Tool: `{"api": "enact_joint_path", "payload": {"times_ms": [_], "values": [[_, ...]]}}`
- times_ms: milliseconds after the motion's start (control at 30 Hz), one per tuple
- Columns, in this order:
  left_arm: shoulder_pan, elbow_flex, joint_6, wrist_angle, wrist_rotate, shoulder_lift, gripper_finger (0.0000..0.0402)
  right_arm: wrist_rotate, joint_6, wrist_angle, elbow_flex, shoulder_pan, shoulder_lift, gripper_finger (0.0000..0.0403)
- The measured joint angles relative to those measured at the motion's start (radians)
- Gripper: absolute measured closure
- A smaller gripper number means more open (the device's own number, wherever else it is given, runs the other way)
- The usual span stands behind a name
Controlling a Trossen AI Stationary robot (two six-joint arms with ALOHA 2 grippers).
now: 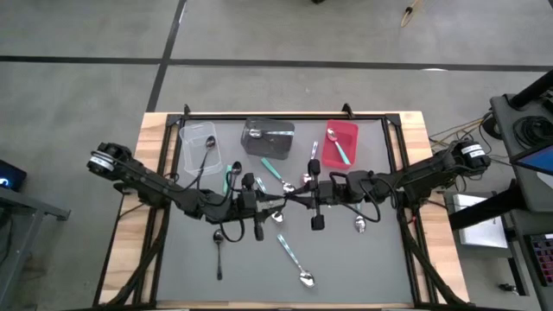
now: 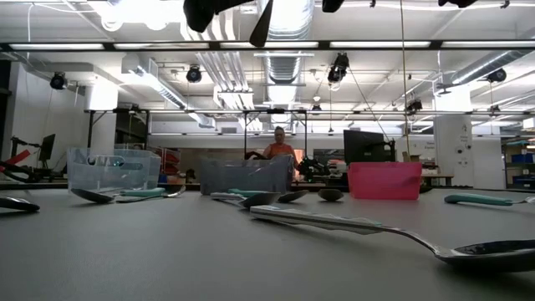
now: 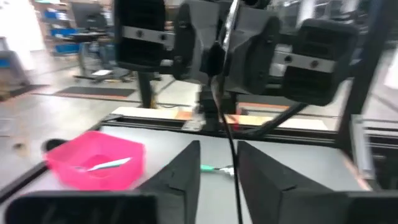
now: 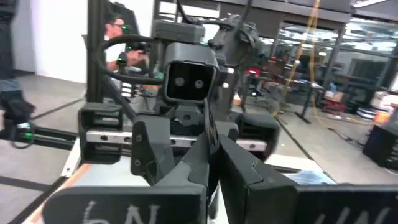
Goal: Sort silverware by color (type)
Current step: Put the middle black spoon into the transparent bin
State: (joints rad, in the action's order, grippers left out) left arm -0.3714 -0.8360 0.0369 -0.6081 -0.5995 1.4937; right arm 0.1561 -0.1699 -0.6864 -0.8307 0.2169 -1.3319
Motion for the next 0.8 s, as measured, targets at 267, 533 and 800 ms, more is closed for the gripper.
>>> {"api": "enact_joint_path", "payload": {"times_ms": [267, 533, 800], "values": [[0.000, 0.000, -0.029, 0.178, -0.213, -0.056, 0.0243, 0.310, 0.018, 0.023, 0.000, 0.000, 0.000, 0.0394], [0.013, 0.001, -0.066, 0.183, -0.353, -0.031, 0.0240, 0.447, 0.055, -0.034, 0.000, -0.003, -0.031, 0.0394], [0.016, 0.001, -0.103, 0.048, -0.324, 0.011, 0.0248, 0.511, 0.085, -0.118, 0.000, -0.010, -0.078, 0.0394]]}}
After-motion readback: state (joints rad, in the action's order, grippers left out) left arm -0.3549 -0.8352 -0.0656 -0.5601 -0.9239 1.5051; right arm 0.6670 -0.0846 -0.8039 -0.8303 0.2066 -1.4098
